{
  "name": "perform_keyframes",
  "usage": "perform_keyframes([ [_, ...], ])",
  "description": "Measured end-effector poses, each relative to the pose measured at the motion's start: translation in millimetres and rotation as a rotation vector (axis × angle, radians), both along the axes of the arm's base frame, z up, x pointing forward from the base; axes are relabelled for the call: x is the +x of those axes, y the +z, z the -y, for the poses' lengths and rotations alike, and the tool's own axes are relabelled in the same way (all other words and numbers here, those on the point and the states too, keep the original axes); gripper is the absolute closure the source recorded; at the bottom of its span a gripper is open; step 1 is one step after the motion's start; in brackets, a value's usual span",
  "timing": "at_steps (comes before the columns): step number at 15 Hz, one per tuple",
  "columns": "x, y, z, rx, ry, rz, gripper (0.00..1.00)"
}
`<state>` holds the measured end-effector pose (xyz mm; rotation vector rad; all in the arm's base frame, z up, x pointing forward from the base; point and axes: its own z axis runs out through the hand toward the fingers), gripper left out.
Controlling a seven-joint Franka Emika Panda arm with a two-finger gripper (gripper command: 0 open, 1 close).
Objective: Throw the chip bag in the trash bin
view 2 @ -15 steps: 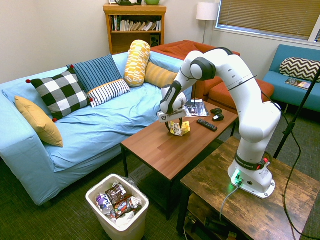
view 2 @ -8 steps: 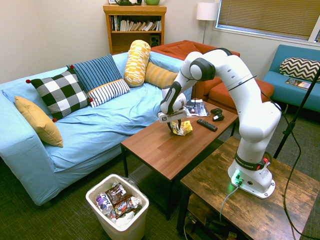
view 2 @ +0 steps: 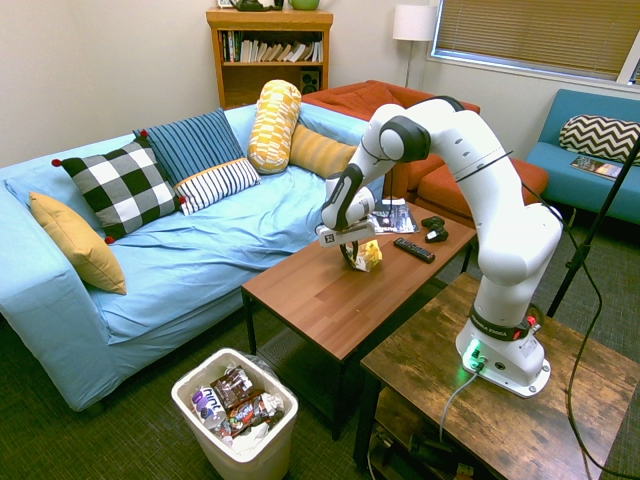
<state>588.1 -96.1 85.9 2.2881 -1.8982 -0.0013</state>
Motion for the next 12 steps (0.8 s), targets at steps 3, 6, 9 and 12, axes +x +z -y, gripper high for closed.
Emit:
perform_keyframes([
  [3,-8,16,6,0.0,0.017,0.051,1.0],
  [6,-19,60,-5,0.01,0.043,0.11,1.0],
  [9,-37,114,-61,0.027,0.148,0.182,1.0],
  [12,-58,168,-146,0.015,0.283,0.258,1.0],
])
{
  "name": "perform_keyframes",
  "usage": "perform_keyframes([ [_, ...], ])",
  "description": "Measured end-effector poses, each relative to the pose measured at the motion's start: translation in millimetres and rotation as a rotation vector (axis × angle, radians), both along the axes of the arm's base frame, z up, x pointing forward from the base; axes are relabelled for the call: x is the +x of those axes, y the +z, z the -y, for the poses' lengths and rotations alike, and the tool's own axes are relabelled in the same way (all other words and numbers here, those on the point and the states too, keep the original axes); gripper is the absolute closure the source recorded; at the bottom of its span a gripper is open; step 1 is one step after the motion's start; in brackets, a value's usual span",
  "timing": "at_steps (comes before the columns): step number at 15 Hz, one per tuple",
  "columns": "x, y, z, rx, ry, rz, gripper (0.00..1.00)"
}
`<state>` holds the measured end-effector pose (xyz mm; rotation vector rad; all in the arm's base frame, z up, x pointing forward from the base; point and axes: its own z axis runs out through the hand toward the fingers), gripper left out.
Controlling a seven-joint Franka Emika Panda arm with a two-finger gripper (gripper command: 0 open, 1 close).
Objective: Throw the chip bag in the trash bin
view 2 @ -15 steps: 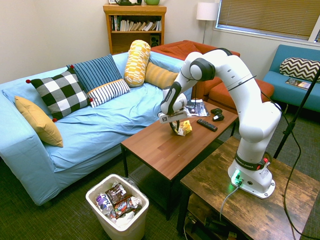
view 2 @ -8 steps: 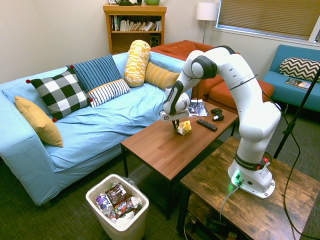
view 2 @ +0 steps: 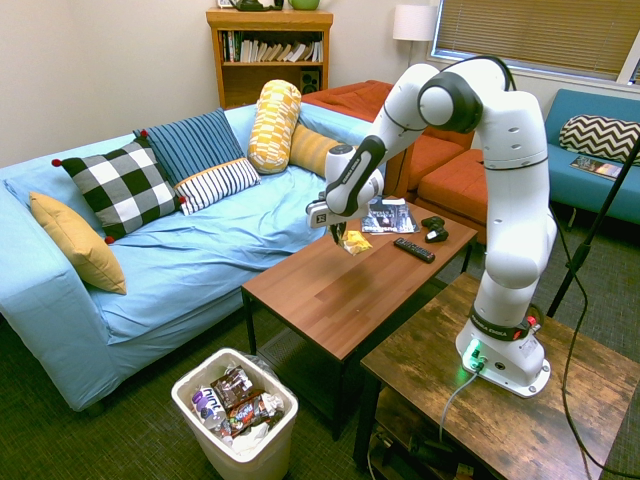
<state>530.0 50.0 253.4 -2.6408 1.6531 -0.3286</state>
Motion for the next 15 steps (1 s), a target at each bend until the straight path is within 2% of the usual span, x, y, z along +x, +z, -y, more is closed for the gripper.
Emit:
perform_keyframes([
  [3,-25,39,-99,-0.027,0.101,0.044,1.0],
  [7,-56,43,-211,-0.069,0.216,0.047,1.0],
  [10,-78,22,-295,-0.105,0.295,0.039,1.0],
  [15,-120,-57,-408,-0.155,0.426,-0.016,1.0],
])
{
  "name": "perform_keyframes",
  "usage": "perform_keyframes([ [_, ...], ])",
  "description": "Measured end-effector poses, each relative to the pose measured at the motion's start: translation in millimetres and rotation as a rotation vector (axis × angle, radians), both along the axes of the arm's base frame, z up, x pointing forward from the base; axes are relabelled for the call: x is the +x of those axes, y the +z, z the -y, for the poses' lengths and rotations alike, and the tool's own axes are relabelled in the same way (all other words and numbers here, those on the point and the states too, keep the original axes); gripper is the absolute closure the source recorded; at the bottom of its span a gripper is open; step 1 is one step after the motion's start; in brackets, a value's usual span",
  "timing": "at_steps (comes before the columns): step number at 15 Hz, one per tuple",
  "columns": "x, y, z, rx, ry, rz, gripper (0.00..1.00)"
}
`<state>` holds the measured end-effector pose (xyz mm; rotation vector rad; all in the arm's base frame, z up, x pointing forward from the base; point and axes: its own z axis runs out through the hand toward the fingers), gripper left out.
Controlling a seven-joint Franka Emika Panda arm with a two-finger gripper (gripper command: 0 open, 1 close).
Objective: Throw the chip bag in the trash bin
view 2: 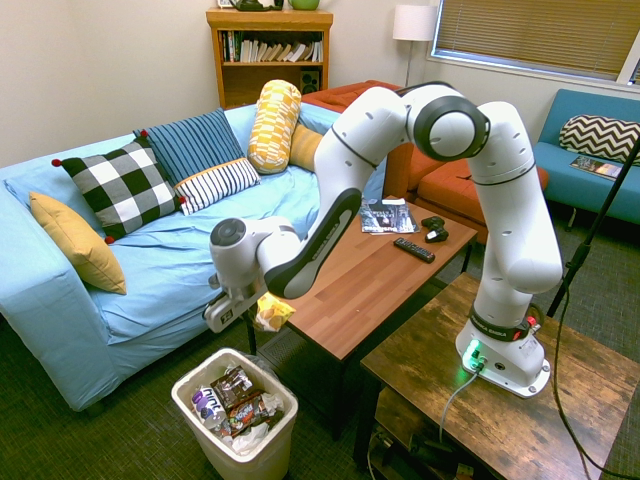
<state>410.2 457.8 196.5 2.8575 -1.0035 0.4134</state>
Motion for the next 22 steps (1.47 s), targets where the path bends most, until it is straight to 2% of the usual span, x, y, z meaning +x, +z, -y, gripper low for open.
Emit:
perform_keyframes([
  [5,-11,-72,-58,-0.053,0.069,-0.005,1.0],
  [6,-11,-80,-64,-0.058,0.068,-0.008,0.0],
  [14,-13,-94,-80,-0.081,0.076,-0.016,0.0],
  [22,2,-79,-85,-0.075,0.054,-0.001,0.0],
])
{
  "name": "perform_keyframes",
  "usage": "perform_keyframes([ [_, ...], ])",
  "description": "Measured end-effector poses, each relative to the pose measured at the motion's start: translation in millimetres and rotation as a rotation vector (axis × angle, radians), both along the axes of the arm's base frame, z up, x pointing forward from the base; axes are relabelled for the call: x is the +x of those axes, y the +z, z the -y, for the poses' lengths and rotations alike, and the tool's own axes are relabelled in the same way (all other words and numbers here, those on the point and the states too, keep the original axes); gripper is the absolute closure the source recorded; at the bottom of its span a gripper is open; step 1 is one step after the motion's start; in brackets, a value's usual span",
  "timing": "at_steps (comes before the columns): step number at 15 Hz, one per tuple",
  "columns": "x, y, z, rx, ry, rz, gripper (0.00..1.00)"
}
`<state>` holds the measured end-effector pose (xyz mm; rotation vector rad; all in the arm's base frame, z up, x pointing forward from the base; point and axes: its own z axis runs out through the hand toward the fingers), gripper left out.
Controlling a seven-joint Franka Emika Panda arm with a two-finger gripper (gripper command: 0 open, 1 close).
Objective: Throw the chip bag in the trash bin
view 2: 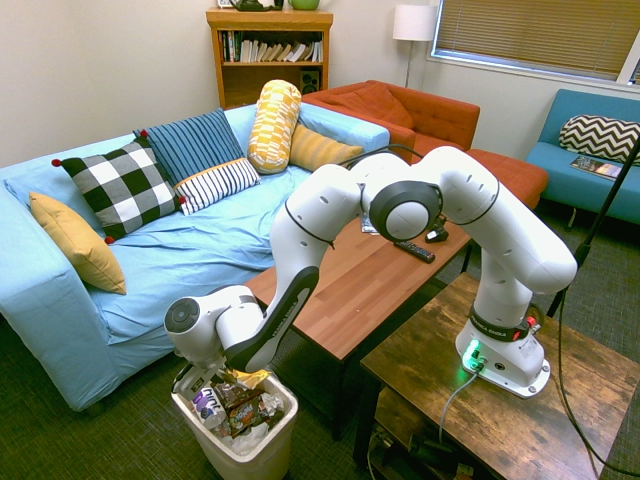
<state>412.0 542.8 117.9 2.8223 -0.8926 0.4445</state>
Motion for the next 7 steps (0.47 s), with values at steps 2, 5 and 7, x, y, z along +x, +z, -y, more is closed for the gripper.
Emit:
perform_keyframes([
  [2,2.8,2.8,1.1,0.001,0.0,0.003,0.0],
  [5,4.9,4.5,2.1,0.002,-0.004,0.005,0.0],
  [7,7.3,6.5,3.4,0.003,-0.01,0.007,0.0],
])
